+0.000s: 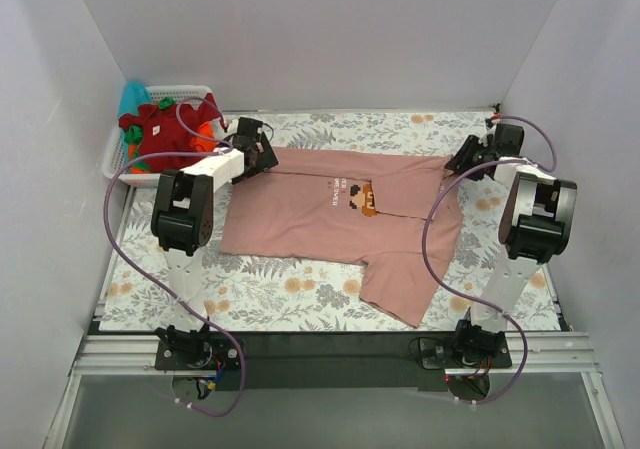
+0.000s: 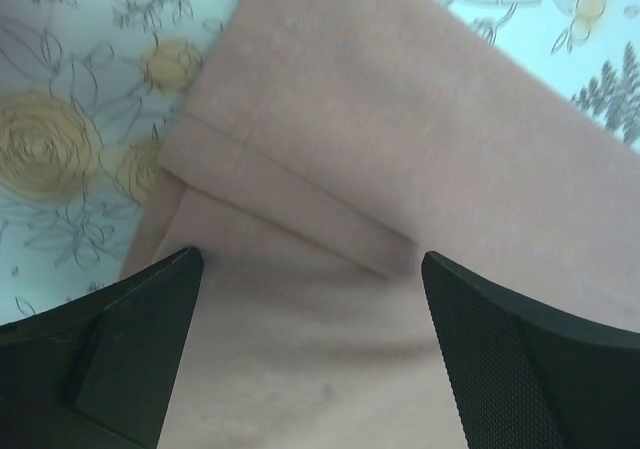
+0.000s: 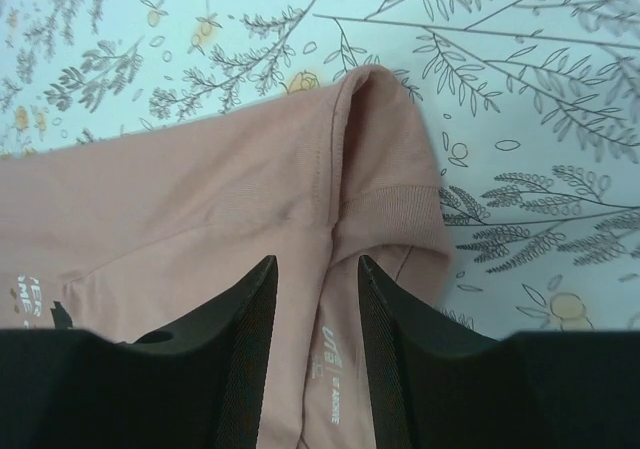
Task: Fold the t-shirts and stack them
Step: Fold the tshirt
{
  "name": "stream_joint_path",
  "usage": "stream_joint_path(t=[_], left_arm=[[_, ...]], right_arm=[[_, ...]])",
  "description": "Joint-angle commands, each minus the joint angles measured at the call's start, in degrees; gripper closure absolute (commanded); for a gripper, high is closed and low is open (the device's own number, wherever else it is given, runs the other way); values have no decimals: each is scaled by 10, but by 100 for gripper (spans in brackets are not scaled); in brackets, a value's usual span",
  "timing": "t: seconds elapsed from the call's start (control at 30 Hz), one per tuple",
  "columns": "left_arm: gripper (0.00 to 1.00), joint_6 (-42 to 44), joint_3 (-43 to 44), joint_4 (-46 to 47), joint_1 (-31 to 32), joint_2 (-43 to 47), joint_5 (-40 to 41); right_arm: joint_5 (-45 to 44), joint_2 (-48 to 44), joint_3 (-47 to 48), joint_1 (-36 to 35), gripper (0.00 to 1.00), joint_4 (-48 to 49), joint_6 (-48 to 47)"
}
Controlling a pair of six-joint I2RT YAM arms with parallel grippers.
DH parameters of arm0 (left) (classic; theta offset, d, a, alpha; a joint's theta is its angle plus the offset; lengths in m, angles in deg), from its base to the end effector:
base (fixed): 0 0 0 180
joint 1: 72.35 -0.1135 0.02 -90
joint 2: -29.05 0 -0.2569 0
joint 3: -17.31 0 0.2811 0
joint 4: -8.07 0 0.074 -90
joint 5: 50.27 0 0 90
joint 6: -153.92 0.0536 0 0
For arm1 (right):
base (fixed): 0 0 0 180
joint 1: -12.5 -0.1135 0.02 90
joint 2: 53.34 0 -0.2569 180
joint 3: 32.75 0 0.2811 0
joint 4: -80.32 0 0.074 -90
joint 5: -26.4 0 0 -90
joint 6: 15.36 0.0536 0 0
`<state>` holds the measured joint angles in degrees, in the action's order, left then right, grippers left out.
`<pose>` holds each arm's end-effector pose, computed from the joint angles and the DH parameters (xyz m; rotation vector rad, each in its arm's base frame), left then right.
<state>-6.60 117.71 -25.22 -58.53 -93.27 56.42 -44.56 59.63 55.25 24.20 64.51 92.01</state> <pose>0.4791 -0.1020 0.1227 -1.2837 2.1380 -0.2531 0.4633 -0.0781 0.1499 0.4001 2.2365 0.4308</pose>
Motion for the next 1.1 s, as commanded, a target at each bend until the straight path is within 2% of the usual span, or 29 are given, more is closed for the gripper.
stream_joint_path(t=[0.0, 0.33, 0.43, 0.57, 0.63, 0.97, 1.07], left_arm=[[9, 4, 34, -4, -13, -11, 1], [9, -1, 39, -4, -20, -34, -15], [9, -1, 39, -6, -20, -41, -13], [9, -13, 46, -13, -20, -50, -17], [9, -20, 57, -20, -20, -57, -22], [10, -73, 108, -56, -20, -107, -57], [10, -88, 106, -56, -20, -107, -66]], right_arm=[[42, 30, 33, -2, 55, 48, 20], [54, 90, 68, 9, 57, 68, 15], [57, 106, 76, 15, 69, 70, 14], [59, 130, 104, 24, 93, 69, 5], [63, 139, 115, 28, 99, 69, 4], [107, 250, 271, 37, 99, 36, -25], [113, 273, 314, 37, 96, 16, -38]])
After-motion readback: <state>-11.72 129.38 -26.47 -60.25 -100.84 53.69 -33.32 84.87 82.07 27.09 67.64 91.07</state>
